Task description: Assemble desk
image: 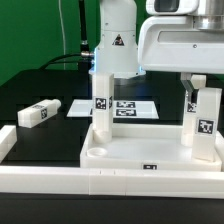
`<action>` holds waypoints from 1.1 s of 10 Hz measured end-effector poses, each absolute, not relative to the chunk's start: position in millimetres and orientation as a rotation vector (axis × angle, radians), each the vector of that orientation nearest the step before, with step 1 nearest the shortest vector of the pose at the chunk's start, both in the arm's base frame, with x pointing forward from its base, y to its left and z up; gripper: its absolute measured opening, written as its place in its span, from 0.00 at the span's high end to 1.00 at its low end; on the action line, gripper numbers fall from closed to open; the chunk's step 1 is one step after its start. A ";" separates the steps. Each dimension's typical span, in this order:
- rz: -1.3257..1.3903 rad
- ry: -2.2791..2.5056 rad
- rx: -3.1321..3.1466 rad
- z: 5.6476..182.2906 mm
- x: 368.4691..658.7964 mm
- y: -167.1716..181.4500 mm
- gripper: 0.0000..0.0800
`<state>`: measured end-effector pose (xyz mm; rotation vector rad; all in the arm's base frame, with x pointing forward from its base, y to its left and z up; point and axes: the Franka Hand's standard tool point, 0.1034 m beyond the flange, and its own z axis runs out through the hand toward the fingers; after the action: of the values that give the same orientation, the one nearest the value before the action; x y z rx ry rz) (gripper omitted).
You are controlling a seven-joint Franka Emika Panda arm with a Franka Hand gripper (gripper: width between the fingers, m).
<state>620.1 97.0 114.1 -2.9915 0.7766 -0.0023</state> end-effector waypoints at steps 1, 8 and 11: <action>0.003 0.888 -2.951 113.9 620.1 97.2 0.64; 0.070 1.770 -2.456 112.9 622.0 100.0 0.64; 0.076 1.844 -2.403 112.6 622.0 101.5 0.64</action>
Offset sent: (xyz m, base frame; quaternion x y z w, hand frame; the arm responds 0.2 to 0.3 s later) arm -0.0031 0.0020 -0.0062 0.0261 -0.0168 0.2209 0.9748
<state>622.0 101.5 112.6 -2.4034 1.8439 0.0756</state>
